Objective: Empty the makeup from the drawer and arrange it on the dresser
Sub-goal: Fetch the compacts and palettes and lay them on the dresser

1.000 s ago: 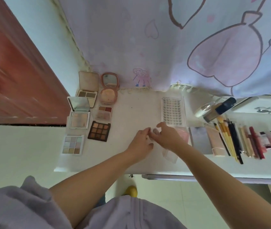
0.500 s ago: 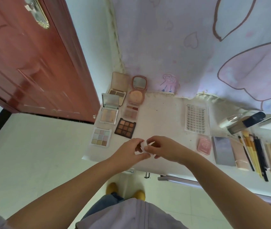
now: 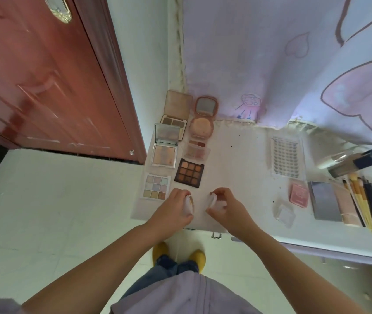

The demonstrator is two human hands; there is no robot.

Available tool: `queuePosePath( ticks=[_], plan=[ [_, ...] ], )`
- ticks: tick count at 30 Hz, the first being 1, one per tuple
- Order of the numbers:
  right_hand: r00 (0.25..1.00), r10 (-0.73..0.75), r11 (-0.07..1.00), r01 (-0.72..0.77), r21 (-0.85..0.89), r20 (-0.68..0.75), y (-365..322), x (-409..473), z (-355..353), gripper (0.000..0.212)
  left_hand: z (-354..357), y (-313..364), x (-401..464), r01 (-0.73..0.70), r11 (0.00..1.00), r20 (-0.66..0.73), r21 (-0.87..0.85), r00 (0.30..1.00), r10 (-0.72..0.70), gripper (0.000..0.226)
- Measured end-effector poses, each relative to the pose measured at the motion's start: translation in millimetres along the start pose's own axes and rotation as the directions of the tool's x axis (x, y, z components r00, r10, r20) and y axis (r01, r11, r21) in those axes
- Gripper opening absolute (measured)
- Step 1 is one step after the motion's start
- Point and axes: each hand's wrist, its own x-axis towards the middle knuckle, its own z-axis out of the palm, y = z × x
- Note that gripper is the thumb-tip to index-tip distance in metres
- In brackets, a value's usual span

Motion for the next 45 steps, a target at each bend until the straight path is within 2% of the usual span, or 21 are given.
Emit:
queuePosePath(
  ticks=[2,5,7,9,16,19,22,24,26,29,32,36,38,40,42,44,45],
  plan=[
    [0.999,-0.005,0.997,0.002,-0.074,-0.04,7.0,-2.5,3.4,0.051,2.1,-3.0,3.1,-0.085,0.966,-0.014,0.244,0.996,0.092,0.054],
    [0.998,-0.034,0.979,0.023,-0.203,-0.05,12.6,-5.1,5.5,0.051,-0.1,-7.6,6.8,-0.181,0.758,-0.026,0.627,0.967,0.252,0.048],
    [0.994,-0.093,0.952,0.07,-0.298,-0.064,13.9,-4.3,8.3,0.05,-2.6,-10.1,9.2,-0.174,0.653,-0.024,0.737,0.959,0.284,0.046],
    [0.987,-0.141,0.926,0.103,-0.364,-0.077,11.0,-2.1,13.7,0.049,-5.3,-13.3,12.0,-0.152,0.627,-0.041,0.764,0.958,0.282,0.046],
    [0.96,-0.266,0.827,0.18,-0.533,-0.089,-4.5,9.6,33.5,0.05,-12.9,-14.0,22.3,-0.091,0.651,-0.084,0.754,0.969,0.233,0.044],
    [0.967,-0.246,0.831,0.178,-0.527,-0.061,-1.4,7.5,25.8,0.056,-12.8,-9.6,23.2,-0.092,0.665,-0.069,0.741,0.975,0.212,0.051],
    [0.97,-0.227,0.853,0.153,-0.499,-0.091,12.6,-1.7,-6.1,0.052,-6.0,13.1,22.5,-0.171,0.672,-0.061,0.721,0.95,0.307,0.048],
    [0.959,-0.224,0.855,0.107,-0.507,-0.175,29.9,-10.6,-40.7,0.041,5.7,37.4,26.1,-0.275,0.689,-0.029,0.671,0.918,0.395,0.043],
    [0.955,-0.157,0.871,0.013,-0.492,-0.252,53.7,-19.5,-78.2,0.032,24.7,62.5,35.7,-0.372,0.709,0.05,0.599,0.901,0.43,0.04],
    [0.969,-0.024,0.846,-0.111,-0.522,-0.244,91.2,-31.3,-117.5,0.031,63.6,95.5,56.2,-0.395,0.804,0.181,0.445,0.919,0.351,0.039],
    [0.989,-0.02,0.785,-0.074,-0.615,-0.144,117.8,-38.5,-127.2,0.037,103.0,126.1,72.7,-0.2,0.963,0.271,0.182,0.951,0.147,0.038],
    [0.981,-0.184,0.774,0.102,-0.625,-0.068,133.3,-35.3,-120.5,0.033,136.1,151.7,84.1,0.078,0.993,0.246,-0.09,0.968,-0.054,0.038],
    [0.974,-0.221,0.796,0.155,-0.584,-0.042,136.1,-31.2,-121.0,0.032,140.4,156.6,85.4,0.229,0.936,0.238,-0.267,0.957,-0.166,0.034],
    [0.977,-0.208,0.877,0.164,-0.451,-0.05,133.3,-29.1,-125.4,0.034,138.7,156.8,83.1,0.359,0.817,0.243,-0.452,0.93,-0.274,0.029],
    [0.967,-0.247,0.931,0.22,-0.293,-0.059,123.0,-26.9,-131.9,0.035,132.2,157.3,77.6,0.461,0.63,0.347,-0.625,0.887,-0.304,0.033],
    [0.941,-0.333,0.924,0.313,-0.218,-0.059,109.5,-22.2,-137.7,0.032,124.4,158.0,70.8,0.521,0.393,0.476,-0.758,0.853,-0.214,0.043],
    [0.925,-0.375,0.91,0.355,-0.213,-0.06,102.9,-19.0,-140.5,0.03,120.4,158.2,69.0,0.519,0.296,0.491,-0.802,0.854,-0.169,0.046]
  ],
)
